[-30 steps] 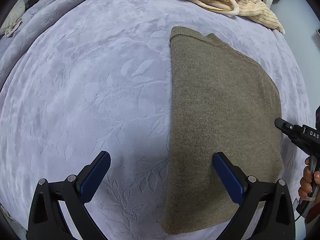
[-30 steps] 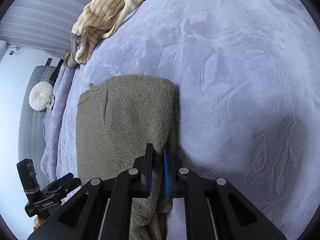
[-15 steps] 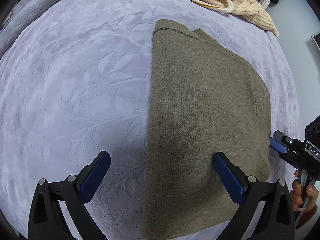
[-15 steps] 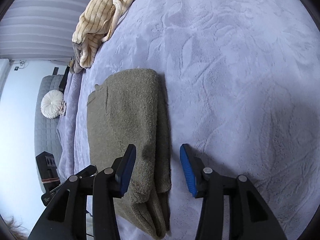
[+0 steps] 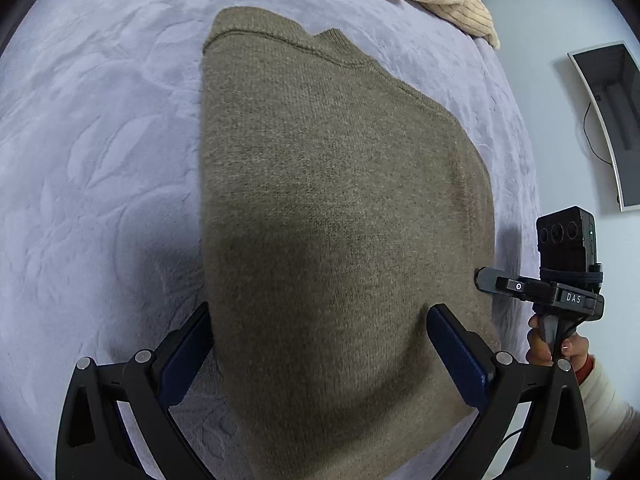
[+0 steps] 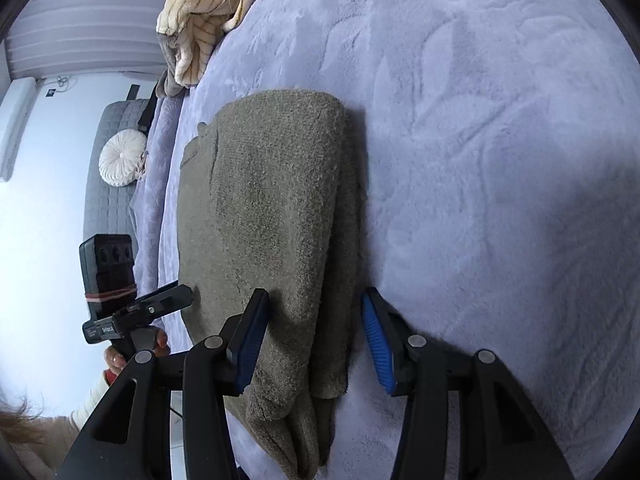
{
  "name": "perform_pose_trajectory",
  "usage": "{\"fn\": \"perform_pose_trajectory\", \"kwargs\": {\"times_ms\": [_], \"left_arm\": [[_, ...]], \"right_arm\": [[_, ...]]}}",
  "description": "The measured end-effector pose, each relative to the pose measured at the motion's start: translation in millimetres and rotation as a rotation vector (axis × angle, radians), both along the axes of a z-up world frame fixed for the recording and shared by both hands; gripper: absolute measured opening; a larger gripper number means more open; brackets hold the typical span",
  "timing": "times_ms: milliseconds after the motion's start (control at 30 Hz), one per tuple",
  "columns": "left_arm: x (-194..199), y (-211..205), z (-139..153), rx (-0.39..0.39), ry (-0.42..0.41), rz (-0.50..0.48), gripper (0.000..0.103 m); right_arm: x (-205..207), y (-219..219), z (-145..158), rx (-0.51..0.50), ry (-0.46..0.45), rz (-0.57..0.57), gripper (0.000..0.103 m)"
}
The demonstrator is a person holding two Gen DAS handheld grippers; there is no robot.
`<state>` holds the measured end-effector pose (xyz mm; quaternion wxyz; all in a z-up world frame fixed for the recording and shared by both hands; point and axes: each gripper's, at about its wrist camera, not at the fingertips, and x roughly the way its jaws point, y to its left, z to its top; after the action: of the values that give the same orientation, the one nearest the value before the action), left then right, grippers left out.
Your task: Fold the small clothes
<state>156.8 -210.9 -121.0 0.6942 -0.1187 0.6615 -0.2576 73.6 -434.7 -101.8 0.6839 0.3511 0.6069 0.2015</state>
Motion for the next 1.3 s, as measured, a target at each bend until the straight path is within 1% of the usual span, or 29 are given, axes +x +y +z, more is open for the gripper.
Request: {"fn": "perform_pose_trajectory", "kwargs": {"times_ms": [67,200,300,333,367,400,433,467,500,533,567,700,833,1000,1133,1233,1300], "left_arm": [[3.9,-4.9,-1.6,-0.007,-0.005,-0.014,0.103],[5.7,-11.1,-2.6,0.025,-0.027,-0.026,0.103],[5.3,-14.1,-6.9,0.045,-0.036,-0.044,0.103],[5.2,-14.8,-6.9,0.048,-0.039,-0.044,0.103],[4.7,-15.7,-6.0,0.051,-0.044,-0.043,0.102],[3.2,-17.0,-3.9,0.059,-0.06,-0.045,0.096],[1.3,-19.1,-1.1,0.065,-0.079,-0.051,0.093],[-1.9,-19.5,2.4,0.069,-0.098,-0.059,0.087],[-4.7,-22.7,7.2,0.071,-0.123,-0.066,0.079],[-7.5,-22.4,11.4,0.071,-0.141,-0.071,0.075],[-10.3,-21.8,16.3,0.072,-0.159,-0.078,0.068],[-15.6,-15.0,29.1,0.056,-0.181,-0.087,0.051],[-18.9,-9.9,42.6,0.008,-0.182,-0.08,0.049],[-34.0,-4.3,66.1,-0.037,-0.21,-0.11,0.049],[-46.5,17.0,81.0,-0.077,-0.207,-0.112,0.049],[-59.8,33.6,93.3,-0.087,-0.215,-0.115,0.049],[-70.7,55.8,103.5,-0.093,-0.221,-0.116,0.049]], "right_arm": [[5.0,7.3,-2.3,0.021,-0.009,0.031,0.052],[16.1,26.7,-6.4,0.057,-0.04,0.079,0.057],[21.5,32.3,-16.2,0.097,-0.026,0.05,0.057],[21.6,32.2,-18.7,0.11,-0.016,0.03,0.056],[21.2,31.7,-20.5,0.117,-0.005,0.012,0.052],[20.1,31.4,-20.7,0.121,-0.002,-0.001,0.048],[18.2,32.2,-19.6,0.125,-0.006,-0.007,0.037],[16.4,32.7,-18.4,0.131,-0.009,-0.012,0.034],[14.8,32.8,-16.2,0.128,-0.015,-0.019,0.033],[13.1,33.9,-12.8,0.121,-0.022,-0.024,0.031],[11.9,35.3,-9.4,0.12,-0.027,-0.03,0.031],[9.2,37.7,1.1,0.153,-0.042,-0.055,0.03],[4.3,44.8,15.8,0.194,-0.047,-0.079,0.03],[-5.8,53.7,33.6,0.216,-0.05,-0.097,0.03],[-23.5,59.3,43.1,0.248,-0.041,-0.131,0.03],[-34.8,75.6,54.4,0.255,-0.034,-0.14,0.03],[-42.6,89.1,63.0,0.27,-0.035,-0.143,0.03]]}}
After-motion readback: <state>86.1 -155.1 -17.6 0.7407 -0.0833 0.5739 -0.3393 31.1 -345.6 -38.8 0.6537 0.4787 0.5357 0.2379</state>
